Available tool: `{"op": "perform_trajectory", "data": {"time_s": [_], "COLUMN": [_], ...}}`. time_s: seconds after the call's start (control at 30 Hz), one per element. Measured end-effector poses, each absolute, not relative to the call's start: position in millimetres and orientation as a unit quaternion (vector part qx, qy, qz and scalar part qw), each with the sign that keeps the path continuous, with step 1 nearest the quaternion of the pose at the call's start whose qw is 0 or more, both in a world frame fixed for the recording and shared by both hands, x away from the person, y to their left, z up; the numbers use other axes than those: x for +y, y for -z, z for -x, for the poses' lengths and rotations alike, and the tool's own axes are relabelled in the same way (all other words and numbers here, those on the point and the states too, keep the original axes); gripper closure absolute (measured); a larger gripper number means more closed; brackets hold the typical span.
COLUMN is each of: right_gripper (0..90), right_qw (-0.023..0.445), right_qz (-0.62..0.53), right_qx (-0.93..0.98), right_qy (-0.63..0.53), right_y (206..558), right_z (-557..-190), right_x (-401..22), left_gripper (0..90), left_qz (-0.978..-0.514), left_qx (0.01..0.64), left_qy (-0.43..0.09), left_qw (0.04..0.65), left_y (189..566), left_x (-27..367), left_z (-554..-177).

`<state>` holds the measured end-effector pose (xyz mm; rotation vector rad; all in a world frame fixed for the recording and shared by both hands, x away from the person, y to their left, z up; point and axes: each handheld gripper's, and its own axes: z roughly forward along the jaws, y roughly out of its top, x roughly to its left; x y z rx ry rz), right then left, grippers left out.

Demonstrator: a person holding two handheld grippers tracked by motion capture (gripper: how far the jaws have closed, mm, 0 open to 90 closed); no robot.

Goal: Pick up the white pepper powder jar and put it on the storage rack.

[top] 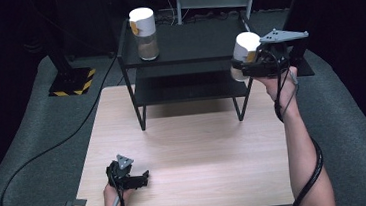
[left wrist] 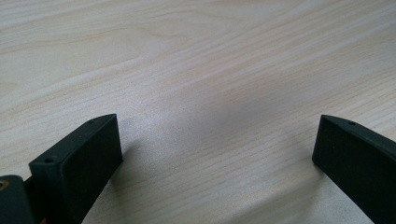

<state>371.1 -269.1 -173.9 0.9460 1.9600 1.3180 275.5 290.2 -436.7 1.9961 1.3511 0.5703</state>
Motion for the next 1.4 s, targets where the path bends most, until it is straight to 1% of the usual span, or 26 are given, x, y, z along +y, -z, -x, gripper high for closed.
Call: {"op": "perform_trajectory", "data": {"time_s": [0.63,1.4], "right_gripper": [29.6,29.7], "right_qw": [0.3,0.311], "right_qz": [-0.357,-0.364], "right_qx": [0.727,0.726], "right_qy": [-0.503,-0.494], "right_y": [147.9,120.8], "right_z": [-376.5,-391.0], "right_x": [-268.6,-256.4], "left_gripper": [1.1,1.1], "left_qz": [-0.762,-0.761], "left_qx": [0.516,0.516], "left_qy": [-0.218,-0.217], "left_qw": [0.326,0.327], "left_y": [436.6,436.7], "left_x": [290.2,290.3], "left_z": [-275.5,-275.6]}}
